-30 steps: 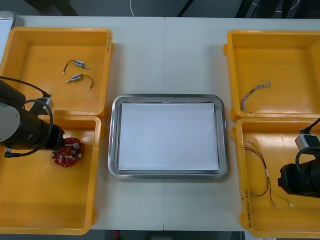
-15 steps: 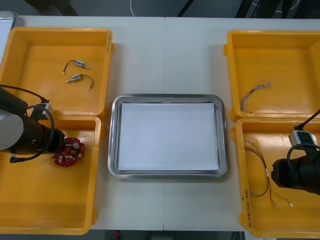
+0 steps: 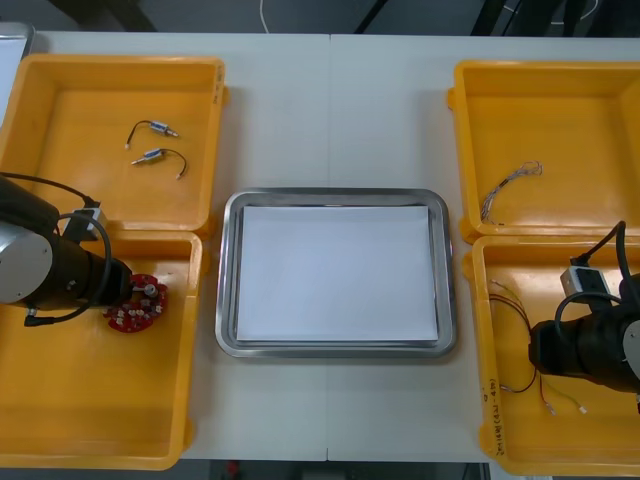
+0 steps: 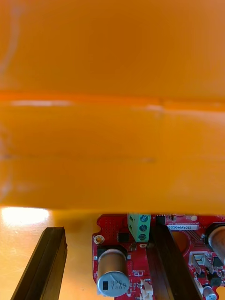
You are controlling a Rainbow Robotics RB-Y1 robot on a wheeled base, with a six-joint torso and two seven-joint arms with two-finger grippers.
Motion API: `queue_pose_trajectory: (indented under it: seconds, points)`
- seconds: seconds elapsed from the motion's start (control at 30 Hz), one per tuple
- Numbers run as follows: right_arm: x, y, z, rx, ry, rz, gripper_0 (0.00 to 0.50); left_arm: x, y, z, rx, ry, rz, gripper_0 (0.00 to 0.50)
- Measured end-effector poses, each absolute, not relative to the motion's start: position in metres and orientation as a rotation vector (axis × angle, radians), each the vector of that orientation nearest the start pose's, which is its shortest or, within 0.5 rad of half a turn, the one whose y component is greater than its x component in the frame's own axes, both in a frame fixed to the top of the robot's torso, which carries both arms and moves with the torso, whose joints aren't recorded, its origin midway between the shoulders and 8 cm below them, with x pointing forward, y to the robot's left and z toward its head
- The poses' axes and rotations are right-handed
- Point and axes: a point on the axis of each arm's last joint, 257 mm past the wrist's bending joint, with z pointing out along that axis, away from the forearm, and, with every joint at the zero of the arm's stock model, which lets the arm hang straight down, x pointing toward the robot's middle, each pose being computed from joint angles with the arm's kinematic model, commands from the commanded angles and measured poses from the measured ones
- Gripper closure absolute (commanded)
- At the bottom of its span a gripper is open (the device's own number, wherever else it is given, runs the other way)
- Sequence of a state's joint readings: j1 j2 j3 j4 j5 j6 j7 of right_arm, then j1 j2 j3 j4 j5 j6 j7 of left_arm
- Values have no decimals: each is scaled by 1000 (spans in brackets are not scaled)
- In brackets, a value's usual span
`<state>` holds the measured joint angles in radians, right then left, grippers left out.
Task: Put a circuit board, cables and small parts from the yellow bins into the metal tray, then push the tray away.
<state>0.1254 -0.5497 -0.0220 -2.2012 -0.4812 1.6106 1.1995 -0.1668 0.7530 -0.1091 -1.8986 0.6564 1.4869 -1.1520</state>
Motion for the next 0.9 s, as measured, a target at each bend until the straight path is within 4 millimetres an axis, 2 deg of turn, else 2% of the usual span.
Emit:
queue_pose_trajectory:
  seconds: [0.3, 0.63, 0.9]
  points:
    - [342, -318, -324, 199, 2724, 10, 65, 414, 334, -292, -88, 2738, -15, 0]
    - [346, -319, -330, 213, 2716, 23, 66, 408, 333, -285, -97, 2757, -36, 0]
    - [346, -317, -333, 211, 2721, 28, 67, 404, 333, -289, -101, 2766, -38, 0]
